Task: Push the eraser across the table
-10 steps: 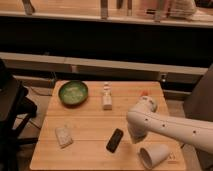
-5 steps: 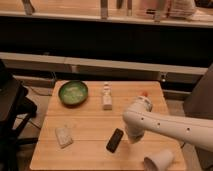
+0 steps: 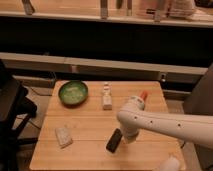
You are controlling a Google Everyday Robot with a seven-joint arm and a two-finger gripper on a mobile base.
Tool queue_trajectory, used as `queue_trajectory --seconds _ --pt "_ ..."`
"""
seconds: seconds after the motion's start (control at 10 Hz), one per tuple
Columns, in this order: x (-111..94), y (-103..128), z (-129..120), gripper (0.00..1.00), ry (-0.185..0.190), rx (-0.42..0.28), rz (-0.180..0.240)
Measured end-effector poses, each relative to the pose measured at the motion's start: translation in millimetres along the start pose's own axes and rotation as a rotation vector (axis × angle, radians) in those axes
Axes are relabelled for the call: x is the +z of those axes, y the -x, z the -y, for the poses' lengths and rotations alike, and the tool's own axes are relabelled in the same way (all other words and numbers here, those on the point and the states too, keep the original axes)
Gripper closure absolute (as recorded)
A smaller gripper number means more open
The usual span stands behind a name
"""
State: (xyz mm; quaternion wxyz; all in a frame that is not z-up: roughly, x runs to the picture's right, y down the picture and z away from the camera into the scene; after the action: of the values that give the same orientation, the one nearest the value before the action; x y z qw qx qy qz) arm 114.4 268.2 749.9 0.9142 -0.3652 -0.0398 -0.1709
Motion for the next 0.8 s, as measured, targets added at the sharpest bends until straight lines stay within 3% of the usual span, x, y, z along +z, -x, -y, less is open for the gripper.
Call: queue_trajectory --seconds 0.8 --pt "5.3 41.7 25.9 1.0 0.012 -0.073 -0.023"
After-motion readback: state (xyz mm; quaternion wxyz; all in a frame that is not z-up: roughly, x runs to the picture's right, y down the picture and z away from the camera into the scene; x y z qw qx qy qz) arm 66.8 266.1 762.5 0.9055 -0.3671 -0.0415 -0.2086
